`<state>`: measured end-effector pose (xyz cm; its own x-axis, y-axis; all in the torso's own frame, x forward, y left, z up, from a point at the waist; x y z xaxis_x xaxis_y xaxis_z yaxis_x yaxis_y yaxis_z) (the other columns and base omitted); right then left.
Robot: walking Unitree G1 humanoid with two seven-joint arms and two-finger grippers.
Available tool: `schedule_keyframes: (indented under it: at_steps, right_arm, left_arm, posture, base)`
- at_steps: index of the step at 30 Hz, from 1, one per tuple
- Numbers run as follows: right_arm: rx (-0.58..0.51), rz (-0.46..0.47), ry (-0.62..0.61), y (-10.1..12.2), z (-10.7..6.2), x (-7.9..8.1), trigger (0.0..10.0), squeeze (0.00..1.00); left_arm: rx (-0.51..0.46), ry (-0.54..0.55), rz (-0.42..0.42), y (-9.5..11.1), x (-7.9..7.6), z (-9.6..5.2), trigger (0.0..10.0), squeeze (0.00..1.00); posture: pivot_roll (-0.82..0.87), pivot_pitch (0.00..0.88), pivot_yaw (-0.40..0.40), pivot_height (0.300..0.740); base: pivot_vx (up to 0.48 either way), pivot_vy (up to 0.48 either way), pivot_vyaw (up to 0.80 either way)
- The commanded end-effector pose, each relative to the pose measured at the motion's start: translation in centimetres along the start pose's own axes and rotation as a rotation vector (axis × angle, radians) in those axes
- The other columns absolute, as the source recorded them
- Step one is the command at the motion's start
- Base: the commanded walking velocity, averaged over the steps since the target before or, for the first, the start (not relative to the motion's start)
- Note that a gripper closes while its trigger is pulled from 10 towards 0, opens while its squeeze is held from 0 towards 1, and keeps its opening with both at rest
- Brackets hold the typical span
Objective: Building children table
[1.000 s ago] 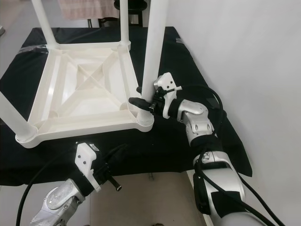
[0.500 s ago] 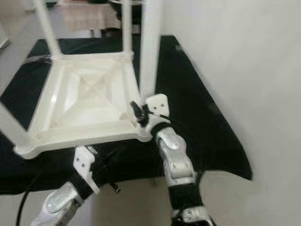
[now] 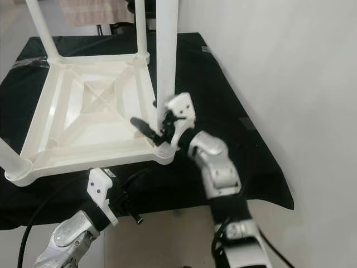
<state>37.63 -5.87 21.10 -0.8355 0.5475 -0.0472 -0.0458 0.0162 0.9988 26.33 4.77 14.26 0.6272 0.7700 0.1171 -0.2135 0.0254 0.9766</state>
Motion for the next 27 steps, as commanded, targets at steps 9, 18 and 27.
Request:
schedule_keyframes:
  at_steps: [9,18,27]
  right_arm:
    - [0.084,0.061,0.148,-1.4,0.0,-0.6,0.0,0.00]
    - [0.019,0.179,0.144,-0.9,-0.6,-2.0,0.0,0.00]
    - [0.044,0.168,-0.058,-2.8,-1.6,-3.6,0.0,0.00]
  left_arm:
    - [0.013,0.002,-0.014,-0.4,-0.5,-0.1,10.0,0.00]
    - [0.017,0.002,-0.015,-0.6,-0.7,-0.2,10.0,0.00]
    - [0.016,0.004,-0.017,-0.6,-0.6,-0.3,10.0,0.00]
  posture:
    - [0.07,0.089,-0.067,0.740]
    - [0.07,0.092,-0.070,0.740]
    - [0.06,0.103,-0.071,0.740]
  base:
    - [0.000,0.000,0.00]
    - [0.000,0.000,0.00]
    - [0.000,0.000,0.00]
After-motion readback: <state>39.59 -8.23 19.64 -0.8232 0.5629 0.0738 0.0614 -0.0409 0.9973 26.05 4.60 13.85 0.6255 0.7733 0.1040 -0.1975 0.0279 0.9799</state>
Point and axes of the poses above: a point about 5 cm out from each wrist's last joint towards the gripper, its own z axis pointing out of the wrist towards the gripper, its own y axis along the axis of the wrist's last joint, x = y × z, the point moved 6 cm from there along z, pointing out of the wrist towards the gripper, and after that the axes turned 9 degrees about z, right-handed, at the moved point
